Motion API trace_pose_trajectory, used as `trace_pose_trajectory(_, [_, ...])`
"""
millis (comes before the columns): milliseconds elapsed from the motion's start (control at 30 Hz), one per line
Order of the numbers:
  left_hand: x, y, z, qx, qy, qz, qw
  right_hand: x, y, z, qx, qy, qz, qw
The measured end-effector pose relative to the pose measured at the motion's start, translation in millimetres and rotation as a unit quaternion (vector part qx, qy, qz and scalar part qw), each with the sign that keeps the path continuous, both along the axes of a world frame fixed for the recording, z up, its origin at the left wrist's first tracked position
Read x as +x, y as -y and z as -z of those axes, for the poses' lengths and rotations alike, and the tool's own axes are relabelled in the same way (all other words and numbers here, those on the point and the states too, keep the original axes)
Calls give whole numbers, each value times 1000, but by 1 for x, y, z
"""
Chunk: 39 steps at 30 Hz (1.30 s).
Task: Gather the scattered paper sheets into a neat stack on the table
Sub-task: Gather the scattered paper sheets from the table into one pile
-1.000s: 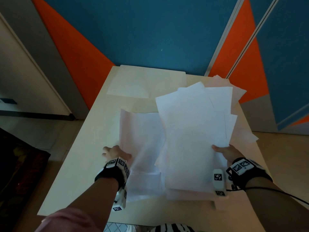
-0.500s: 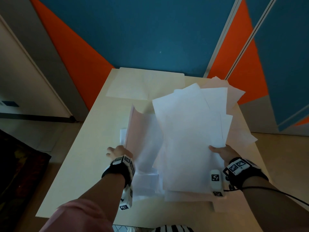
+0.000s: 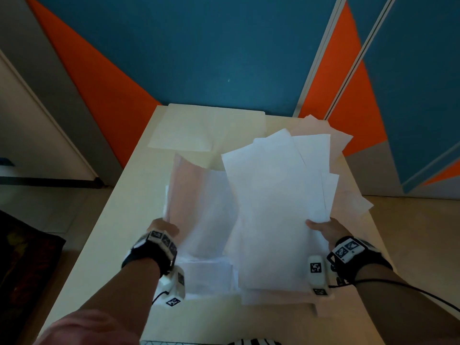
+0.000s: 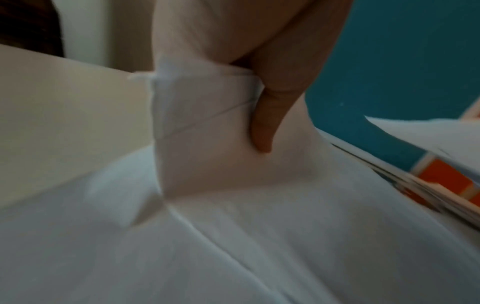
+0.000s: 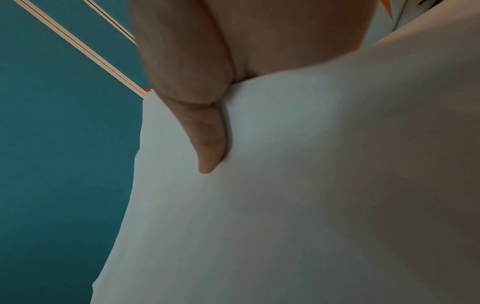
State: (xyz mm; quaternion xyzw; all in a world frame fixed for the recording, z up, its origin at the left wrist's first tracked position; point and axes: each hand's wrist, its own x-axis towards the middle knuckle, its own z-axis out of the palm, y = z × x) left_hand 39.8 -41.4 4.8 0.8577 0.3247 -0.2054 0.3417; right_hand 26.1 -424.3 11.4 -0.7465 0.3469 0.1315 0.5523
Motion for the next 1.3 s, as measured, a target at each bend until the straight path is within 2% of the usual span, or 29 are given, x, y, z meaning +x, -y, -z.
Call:
trace_pose_trajectory(200, [2, -55, -30, 64, 91, -19, 994, 4, 2, 4, -24, -13, -19, 999])
trace_pose_trajectory(267, [5, -74, -41, 61, 116, -32, 991, 6, -3, -3, -31, -12, -22, 999])
trace_pose_trajectory(400, [9, -103, -58, 6, 146, -75, 986, 11, -7, -9, -60, -10, -42, 997])
trace_pose_trajectory(500, [13, -103, -66, -83, 183, -89, 976, 14, -18, -13, -61, 0, -51, 997])
trace_pose_trajectory(600, [13, -83, -68, -175, 173, -75, 966, 18, -33, -18, -49, 7, -69, 996])
trace_pose_trajectory(700, [11, -59, -60, -288, 136, -63, 946, 20, -52, -26, -31, 13, -91, 995])
trace_pose_trajectory(833, [13, -28, -41, -305, 122, -16, 944, 20, -75, -31, 17, 31, -108, 993])
trace_pose_trajectory(967, [13, -13, -29, -377, 122, 17, 918, 16, -91, -33, 53, 40, -137, 988])
trace_pose_trajectory(1100, [9, -5, -35, -460, 91, 10, 883, 22, -95, -15, 36, 30, -185, 982])
trace_pose_trajectory(1133, [10, -6, -34, -461, 83, 1, 883, 21, -98, -19, 32, 19, -200, 979])
trace_pose_trajectory(1233, [10, -6, -31, -461, 70, -3, 884, 17, -112, -29, 72, 9, -177, 982])
trace_pose_trajectory(1300, [8, -4, -32, -441, 63, -20, 895, 17, -118, -28, 60, 11, -187, 980])
